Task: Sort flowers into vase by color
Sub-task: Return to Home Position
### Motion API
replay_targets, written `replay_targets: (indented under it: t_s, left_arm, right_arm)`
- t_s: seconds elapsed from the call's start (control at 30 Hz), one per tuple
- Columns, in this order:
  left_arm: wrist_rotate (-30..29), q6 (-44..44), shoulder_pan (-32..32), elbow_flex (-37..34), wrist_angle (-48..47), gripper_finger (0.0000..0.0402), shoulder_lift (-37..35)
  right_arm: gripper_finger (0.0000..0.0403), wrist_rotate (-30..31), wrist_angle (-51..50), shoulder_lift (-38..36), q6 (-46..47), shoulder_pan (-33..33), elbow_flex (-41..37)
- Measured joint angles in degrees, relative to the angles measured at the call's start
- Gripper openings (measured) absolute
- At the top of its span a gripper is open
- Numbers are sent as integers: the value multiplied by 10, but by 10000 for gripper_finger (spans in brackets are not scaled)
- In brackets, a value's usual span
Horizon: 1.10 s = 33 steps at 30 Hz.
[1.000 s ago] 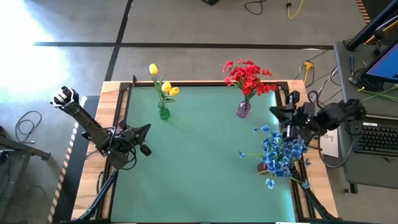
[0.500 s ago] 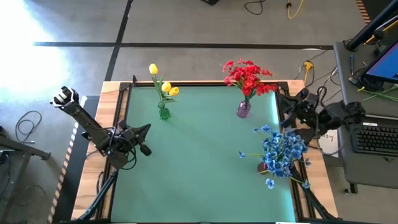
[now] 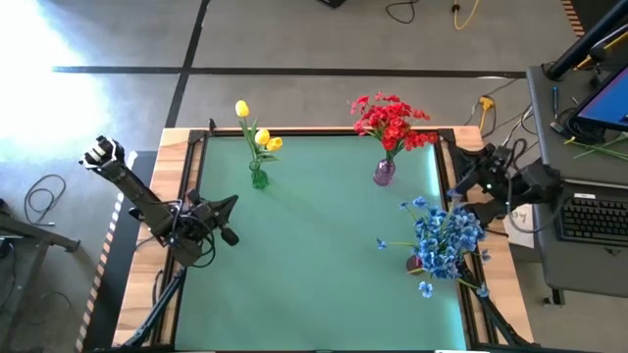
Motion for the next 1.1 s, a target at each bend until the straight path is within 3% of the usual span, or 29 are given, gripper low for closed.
replay_targets:
  t_s: [0.07,0.27,0.5,0.73,0.87,1.1]
  left_arm:
    - [0,0,0,0,0,0,0]
    - [0,0,0,0,-2,0,2]
    - [0,2,1,0,-2,0,5]
    - [0,2,1,0,-1,0,5]
    - [0,2,1,0,0,0,8]
    - [1,26,1,0,2,0,11]
  right_arm:
    - [9,3,-8,-27,14,0,-1]
    - [9,62,-79,-17,35,0,15]
    - [9,24,-140,-13,30,0,-30]
    - [9,7,-101,4,50,0,-70]
    - [9,-49,-80,14,56,0,-101]
    - [9,-53,1,36,64,0,-182]
